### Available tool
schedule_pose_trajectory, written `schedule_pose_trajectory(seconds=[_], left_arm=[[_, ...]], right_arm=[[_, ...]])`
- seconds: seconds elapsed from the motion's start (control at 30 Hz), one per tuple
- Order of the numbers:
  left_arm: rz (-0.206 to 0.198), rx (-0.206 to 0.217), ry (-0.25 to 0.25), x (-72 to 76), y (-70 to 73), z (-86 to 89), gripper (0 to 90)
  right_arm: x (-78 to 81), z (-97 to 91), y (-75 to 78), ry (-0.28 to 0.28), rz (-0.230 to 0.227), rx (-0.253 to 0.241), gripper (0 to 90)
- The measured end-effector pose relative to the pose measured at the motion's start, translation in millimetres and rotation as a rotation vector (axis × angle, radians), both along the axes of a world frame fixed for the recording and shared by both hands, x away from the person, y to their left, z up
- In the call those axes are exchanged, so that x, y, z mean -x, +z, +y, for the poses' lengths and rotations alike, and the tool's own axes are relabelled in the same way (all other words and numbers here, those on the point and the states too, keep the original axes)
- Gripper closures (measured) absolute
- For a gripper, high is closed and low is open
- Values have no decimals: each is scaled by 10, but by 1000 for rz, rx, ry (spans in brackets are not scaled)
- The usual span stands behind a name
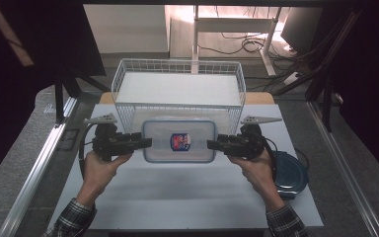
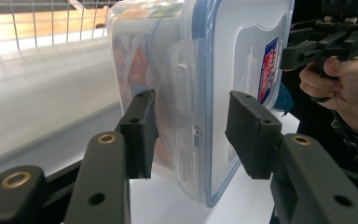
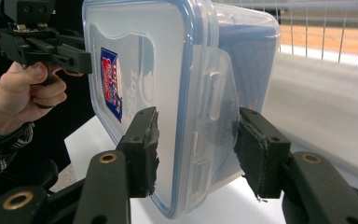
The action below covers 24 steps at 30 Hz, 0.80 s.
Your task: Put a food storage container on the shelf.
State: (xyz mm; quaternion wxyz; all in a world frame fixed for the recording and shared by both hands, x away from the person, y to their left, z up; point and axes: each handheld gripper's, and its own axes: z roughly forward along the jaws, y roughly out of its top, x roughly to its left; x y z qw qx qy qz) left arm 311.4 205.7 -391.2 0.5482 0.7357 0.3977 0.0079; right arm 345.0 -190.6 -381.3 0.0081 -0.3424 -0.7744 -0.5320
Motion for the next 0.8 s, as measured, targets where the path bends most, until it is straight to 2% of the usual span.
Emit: schedule_pose_trajectory(seconds=[0.17, 0.4, 0.63, 0.8], left_arm=[[-13, 6, 0, -60, 95, 63, 535], [-35, 25, 8, -154, 247, 144, 536], [-49, 47, 10, -309, 418, 194, 539], [-59, 40, 15, -423, 554, 214, 538]], right_arm=[[-80, 64, 146, 7, -22, 9, 506], [-198, 130, 324, 16, -36, -5, 511], [-346, 160, 509, 14, -50, -29, 516], [-465, 180, 616, 15, -63, -35, 516]])
